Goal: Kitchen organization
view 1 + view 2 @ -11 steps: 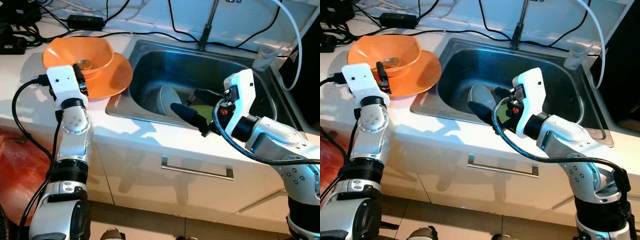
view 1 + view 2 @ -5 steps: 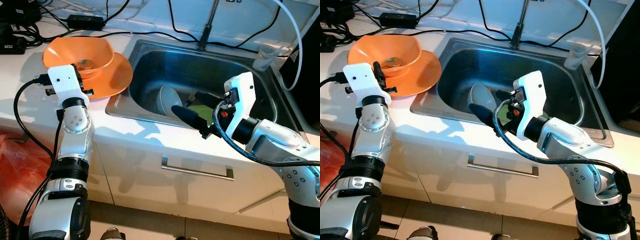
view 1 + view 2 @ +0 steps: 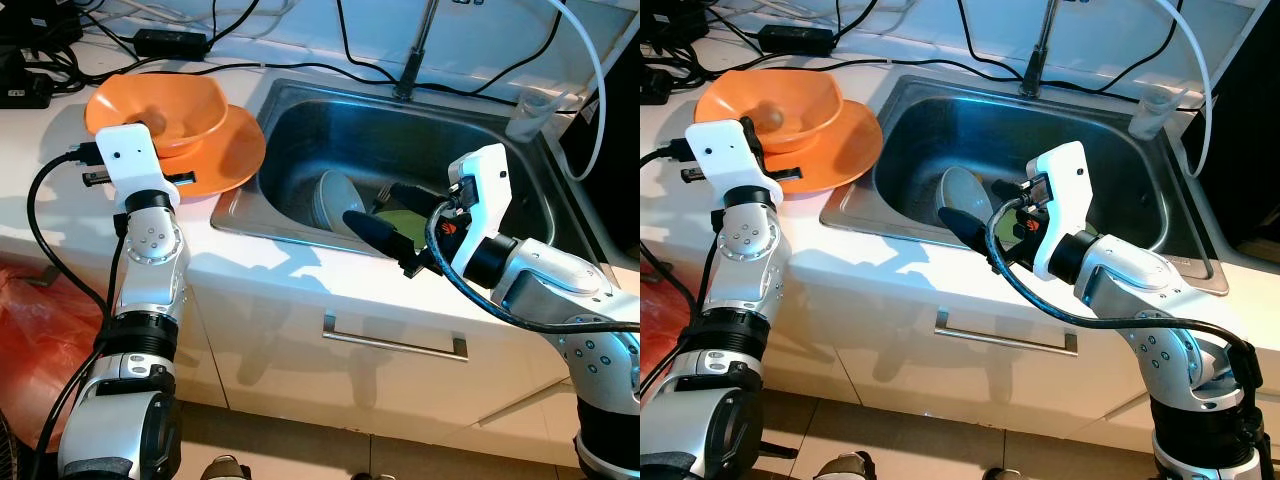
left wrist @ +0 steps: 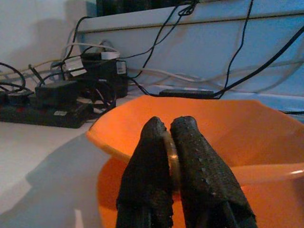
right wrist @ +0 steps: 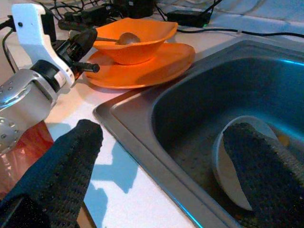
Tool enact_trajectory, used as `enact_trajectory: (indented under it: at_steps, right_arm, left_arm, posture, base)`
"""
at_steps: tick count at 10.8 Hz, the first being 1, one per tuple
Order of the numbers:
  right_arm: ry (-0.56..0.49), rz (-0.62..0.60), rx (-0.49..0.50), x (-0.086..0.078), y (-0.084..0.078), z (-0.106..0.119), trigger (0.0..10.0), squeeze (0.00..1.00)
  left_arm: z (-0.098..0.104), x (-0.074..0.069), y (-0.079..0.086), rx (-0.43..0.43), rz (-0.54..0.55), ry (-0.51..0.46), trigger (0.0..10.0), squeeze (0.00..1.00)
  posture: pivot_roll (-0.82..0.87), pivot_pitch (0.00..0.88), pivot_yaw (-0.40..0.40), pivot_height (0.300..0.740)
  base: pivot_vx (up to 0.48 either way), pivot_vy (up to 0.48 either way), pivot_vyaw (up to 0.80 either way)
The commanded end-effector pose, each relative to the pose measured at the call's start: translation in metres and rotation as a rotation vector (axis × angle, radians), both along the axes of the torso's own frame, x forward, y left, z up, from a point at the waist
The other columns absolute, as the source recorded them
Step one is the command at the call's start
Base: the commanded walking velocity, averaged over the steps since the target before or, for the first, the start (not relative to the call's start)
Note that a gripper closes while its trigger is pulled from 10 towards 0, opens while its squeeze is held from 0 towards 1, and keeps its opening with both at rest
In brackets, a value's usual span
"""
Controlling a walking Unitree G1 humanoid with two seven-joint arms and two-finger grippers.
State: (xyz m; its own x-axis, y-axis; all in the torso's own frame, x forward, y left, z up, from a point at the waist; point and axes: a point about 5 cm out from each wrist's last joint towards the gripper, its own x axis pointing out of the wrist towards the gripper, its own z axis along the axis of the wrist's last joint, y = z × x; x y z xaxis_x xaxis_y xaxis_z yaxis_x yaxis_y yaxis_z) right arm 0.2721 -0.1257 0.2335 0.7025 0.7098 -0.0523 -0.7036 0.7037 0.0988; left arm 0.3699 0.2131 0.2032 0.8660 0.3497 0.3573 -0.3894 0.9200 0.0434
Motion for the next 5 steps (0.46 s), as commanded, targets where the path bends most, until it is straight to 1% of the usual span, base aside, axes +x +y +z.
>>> enact_trajectory:
  at_steps: [1, 4, 5]
  right_arm:
    - [-0.011, -0.015, -0.005, -0.001, -0.004, 0.002, 10.0, 0.0]
    - [-0.014, -0.015, -0.005, 0.0, -0.004, 0.002, 10.0, 0.0]
    - [-0.015, -0.016, -0.005, 0.0, -0.003, 0.002, 10.0, 0.0]
  left_arm:
    - [0.006, 0.002, -0.006, 0.018, -0.024, -0.02, 0.0, 0.0]
    - [0.02, 0.0, -0.018, 0.043, -0.055, -0.084, 0.0, 0.0]
    - [0.022, 0.0, -0.019, 0.04, -0.058, -0.09, 0.0, 0.0]
  posture:
    - [-0.05, 0.097, -0.076, 0.74]
    - [-0.05, 0.093, -0.075, 0.74]
    - [-0.05, 0.092, -0.074, 0.74]
  base:
    - [0.0, 0.0, 0.0]
    - [0.0, 0.0, 0.0]
    - [0.0, 0.0, 0.0]
